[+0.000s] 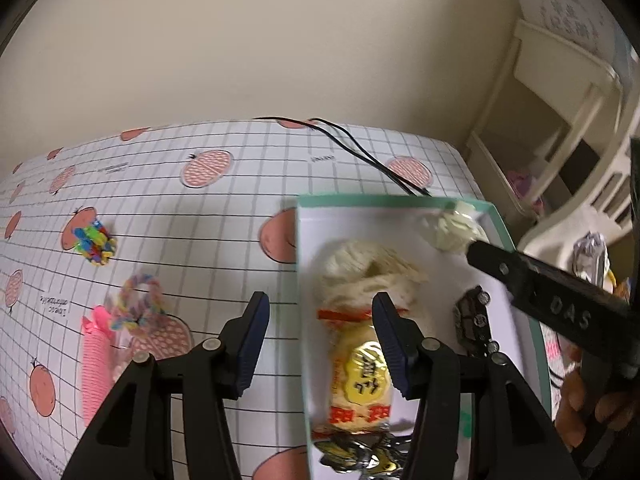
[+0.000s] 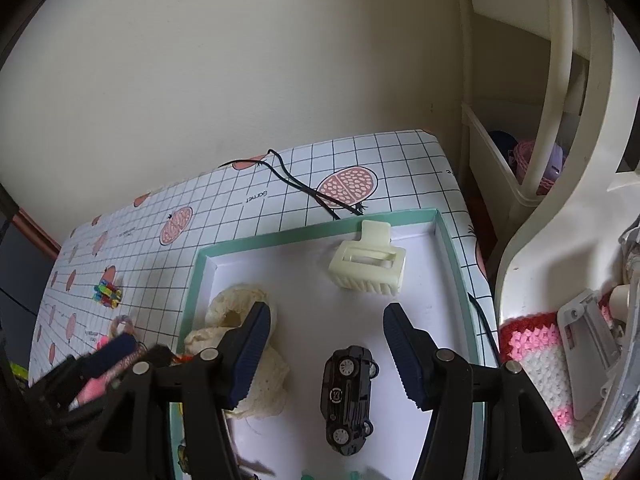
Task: Organize objects
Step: 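Open both grippers to drop the snack packet and clip into the tray, then move the left tool to the pink roller while the right tool approaches the cotton swab bag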
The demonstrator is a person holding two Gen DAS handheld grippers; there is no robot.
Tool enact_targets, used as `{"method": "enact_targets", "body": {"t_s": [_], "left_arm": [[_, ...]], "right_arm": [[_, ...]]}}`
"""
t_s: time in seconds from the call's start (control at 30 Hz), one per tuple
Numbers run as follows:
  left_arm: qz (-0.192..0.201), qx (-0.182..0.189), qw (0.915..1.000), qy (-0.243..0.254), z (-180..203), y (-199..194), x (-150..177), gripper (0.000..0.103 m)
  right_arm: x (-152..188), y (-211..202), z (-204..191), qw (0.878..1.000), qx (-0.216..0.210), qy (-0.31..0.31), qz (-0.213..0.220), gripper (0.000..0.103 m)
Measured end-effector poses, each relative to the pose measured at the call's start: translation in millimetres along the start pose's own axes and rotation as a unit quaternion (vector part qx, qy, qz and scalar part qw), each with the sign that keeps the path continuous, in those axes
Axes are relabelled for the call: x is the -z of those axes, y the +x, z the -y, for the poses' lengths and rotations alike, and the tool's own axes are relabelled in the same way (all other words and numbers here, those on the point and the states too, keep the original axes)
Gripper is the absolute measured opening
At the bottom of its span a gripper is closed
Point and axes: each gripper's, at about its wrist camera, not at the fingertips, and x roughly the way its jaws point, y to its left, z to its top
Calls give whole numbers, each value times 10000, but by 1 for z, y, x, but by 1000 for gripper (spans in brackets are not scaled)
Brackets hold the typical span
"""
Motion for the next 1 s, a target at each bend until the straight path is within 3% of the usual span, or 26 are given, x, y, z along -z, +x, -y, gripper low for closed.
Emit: {"method": "enact_targets", "body": {"t_s": [0.07, 0.17, 0.33, 0.4, 0.57, 0.6, 0.67, 1.0], "left_arm": [[24, -85, 9999, -72, -5, 0, -2, 57], [60, -177, 9996, -194, -13, -1, -4, 69], [149, -295, 9988, -364, -24, -5, -6, 72], [185, -332, 9984, -427, -28, -6, -7, 82], [284, -424, 9971, -570, -35, -8, -8, 85], [315, -447, 9967, -596, -36, -9, -8, 95], [407, -506, 9958, -652, -39, -11, -8, 101], [510, -699, 9934, -757, -46, -12, -9, 103]], "right_arm": [[0, -1, -2, 10000, 5, -42, 17, 63], [0, -3, -4, 9999, 46, -98, 46, 63], [3, -6, -9, 9997, 73, -230, 84, 63], [3, -7, -9, 9996, 88, -233, 114, 66], [3, -6, -8, 9997, 51, -169, 149, 79], [3, -6, -7, 9998, 54, -149, 155, 80], [3, -6, -6, 9998, 32, -118, 160, 86], [4, -6, -6, 9998, 0, -105, 189, 101]]}}
